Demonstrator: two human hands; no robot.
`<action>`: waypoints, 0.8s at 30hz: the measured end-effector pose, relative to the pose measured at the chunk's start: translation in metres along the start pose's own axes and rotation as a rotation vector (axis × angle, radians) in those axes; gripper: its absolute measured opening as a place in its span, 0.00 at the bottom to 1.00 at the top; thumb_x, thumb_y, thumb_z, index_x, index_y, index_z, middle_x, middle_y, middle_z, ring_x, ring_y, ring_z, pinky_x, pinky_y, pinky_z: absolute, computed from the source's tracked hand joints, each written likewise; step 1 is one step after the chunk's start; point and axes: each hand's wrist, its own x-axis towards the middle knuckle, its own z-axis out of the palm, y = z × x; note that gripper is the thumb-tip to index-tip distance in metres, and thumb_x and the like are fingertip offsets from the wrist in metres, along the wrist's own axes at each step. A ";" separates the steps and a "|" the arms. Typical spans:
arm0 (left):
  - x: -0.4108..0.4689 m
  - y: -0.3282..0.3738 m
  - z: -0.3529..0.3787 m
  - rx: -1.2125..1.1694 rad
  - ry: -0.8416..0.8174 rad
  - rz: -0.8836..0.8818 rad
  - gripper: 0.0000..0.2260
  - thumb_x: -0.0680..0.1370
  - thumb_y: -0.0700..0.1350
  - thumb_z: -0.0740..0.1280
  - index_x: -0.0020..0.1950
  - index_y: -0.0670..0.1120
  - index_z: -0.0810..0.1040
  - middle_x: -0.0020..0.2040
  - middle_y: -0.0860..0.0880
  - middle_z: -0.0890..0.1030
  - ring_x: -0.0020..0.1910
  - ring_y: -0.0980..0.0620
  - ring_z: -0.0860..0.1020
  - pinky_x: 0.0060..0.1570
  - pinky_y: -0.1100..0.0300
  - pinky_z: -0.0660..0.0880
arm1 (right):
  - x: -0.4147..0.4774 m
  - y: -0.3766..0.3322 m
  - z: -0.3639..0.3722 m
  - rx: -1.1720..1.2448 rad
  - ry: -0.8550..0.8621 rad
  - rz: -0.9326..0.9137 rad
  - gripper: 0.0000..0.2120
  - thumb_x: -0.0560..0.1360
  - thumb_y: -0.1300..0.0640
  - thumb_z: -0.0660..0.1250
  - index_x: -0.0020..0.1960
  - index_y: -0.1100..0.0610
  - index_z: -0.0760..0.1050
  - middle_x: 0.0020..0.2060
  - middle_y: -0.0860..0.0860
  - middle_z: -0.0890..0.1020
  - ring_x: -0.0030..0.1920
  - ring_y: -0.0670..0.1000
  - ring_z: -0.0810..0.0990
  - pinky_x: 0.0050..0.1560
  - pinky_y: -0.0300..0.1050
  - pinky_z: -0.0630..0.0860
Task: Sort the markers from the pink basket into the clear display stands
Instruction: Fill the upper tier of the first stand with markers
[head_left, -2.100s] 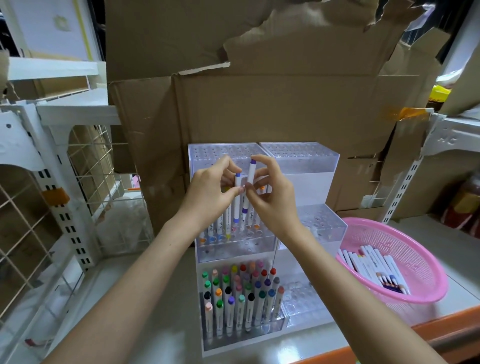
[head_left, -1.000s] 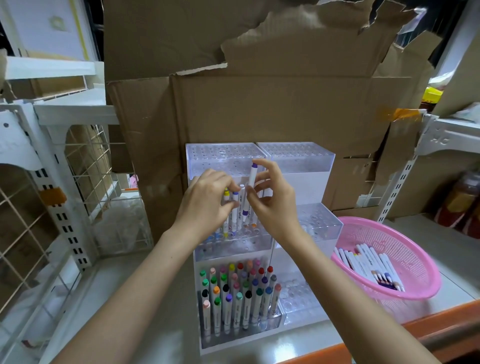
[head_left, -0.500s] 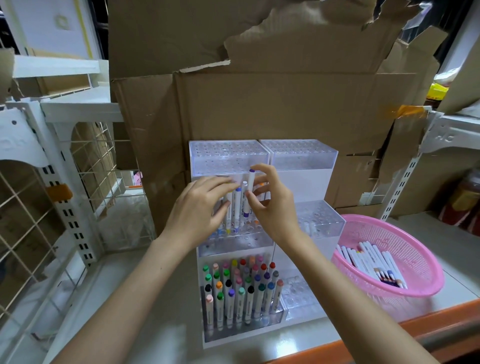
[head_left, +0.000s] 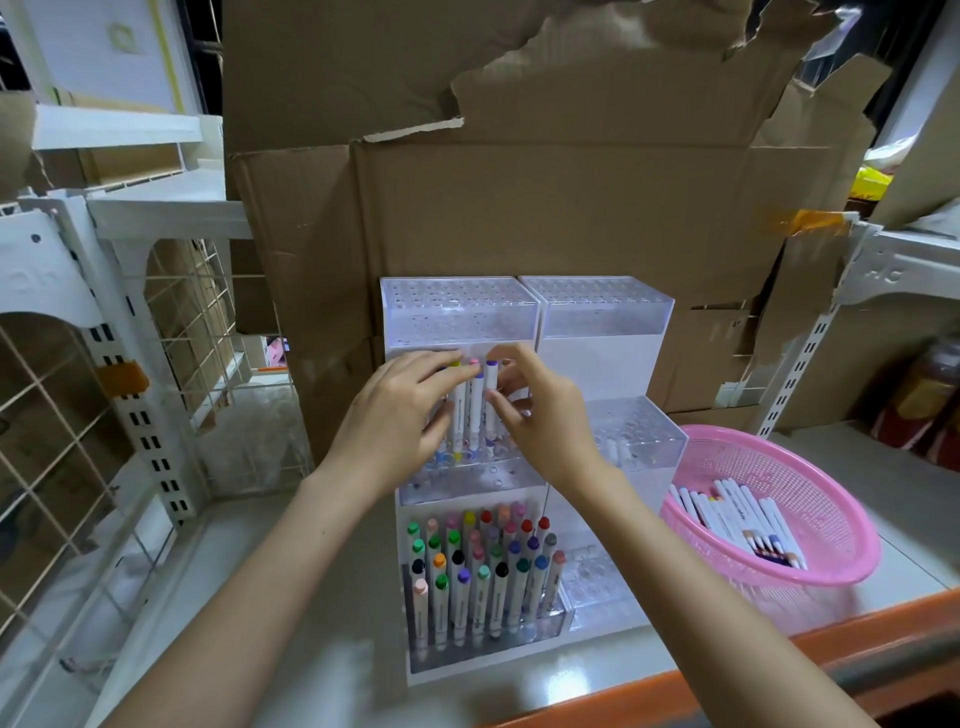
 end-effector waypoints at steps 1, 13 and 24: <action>0.000 0.000 0.000 0.001 -0.003 -0.005 0.23 0.73 0.37 0.70 0.67 0.49 0.75 0.64 0.50 0.77 0.64 0.50 0.73 0.63 0.55 0.68 | 0.000 0.000 0.000 -0.013 -0.005 0.000 0.15 0.74 0.62 0.70 0.57 0.53 0.71 0.36 0.47 0.79 0.37 0.48 0.79 0.41 0.46 0.80; 0.001 0.000 -0.010 0.036 -0.127 0.003 0.26 0.75 0.46 0.69 0.72 0.53 0.68 0.69 0.53 0.71 0.69 0.53 0.67 0.68 0.55 0.66 | 0.002 -0.006 -0.006 -0.146 0.034 0.020 0.09 0.77 0.54 0.68 0.56 0.50 0.73 0.37 0.44 0.79 0.31 0.45 0.74 0.31 0.44 0.73; -0.002 0.009 -0.015 0.166 -0.200 0.044 0.33 0.74 0.55 0.69 0.75 0.52 0.60 0.74 0.51 0.64 0.72 0.52 0.62 0.72 0.57 0.55 | 0.002 -0.009 -0.008 -0.218 0.047 -0.006 0.02 0.78 0.56 0.66 0.50 0.52 0.75 0.43 0.43 0.79 0.39 0.43 0.70 0.31 0.39 0.67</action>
